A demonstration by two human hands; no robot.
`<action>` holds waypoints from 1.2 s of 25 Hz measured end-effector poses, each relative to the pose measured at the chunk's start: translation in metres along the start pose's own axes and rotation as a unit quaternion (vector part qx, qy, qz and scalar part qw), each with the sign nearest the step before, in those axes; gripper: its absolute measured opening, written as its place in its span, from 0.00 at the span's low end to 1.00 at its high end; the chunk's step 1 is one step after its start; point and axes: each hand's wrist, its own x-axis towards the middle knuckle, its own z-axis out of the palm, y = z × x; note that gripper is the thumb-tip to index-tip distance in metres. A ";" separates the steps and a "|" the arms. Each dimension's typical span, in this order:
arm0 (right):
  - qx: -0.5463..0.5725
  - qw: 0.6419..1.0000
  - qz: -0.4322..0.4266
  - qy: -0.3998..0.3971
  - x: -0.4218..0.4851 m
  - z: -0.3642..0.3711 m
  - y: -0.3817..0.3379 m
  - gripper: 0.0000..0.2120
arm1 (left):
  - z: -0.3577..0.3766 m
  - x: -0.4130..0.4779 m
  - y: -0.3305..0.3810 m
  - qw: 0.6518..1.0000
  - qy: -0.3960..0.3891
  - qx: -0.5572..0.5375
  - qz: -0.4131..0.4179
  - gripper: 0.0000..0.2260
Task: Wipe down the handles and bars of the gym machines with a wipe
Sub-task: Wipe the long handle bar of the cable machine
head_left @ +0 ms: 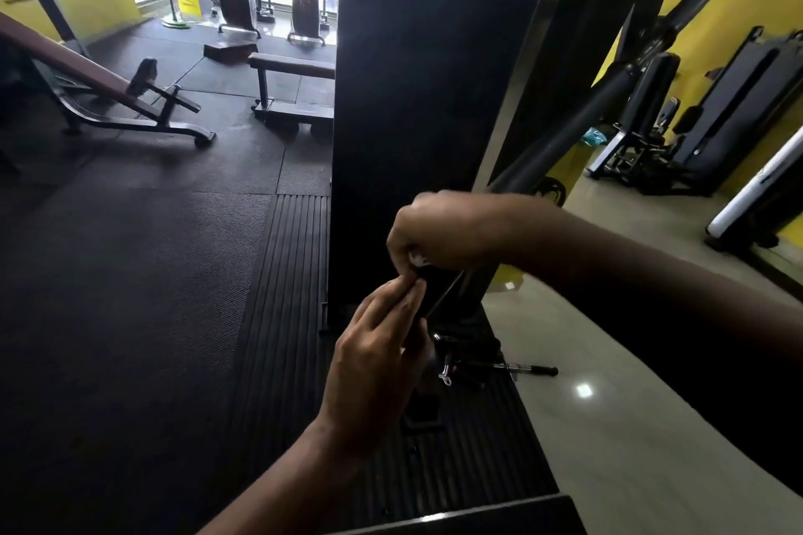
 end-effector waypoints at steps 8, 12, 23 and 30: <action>-0.061 0.981 0.062 0.172 -0.028 0.015 0.030 0.10 | -0.001 0.007 0.012 0.999 -0.028 -0.015 -0.039 0.21; -0.032 0.910 0.055 0.410 -0.047 0.055 0.027 0.12 | 0.003 0.014 0.021 0.998 -0.045 -0.001 -0.054 0.26; 0.625 0.496 0.232 0.556 -0.041 0.150 -0.042 0.08 | 0.020 0.021 0.032 0.996 -0.062 0.021 -0.064 0.25; 0.858 0.250 0.121 0.432 -0.022 0.149 -0.024 0.12 | 0.026 0.026 0.034 0.998 0.014 0.050 -0.038 0.16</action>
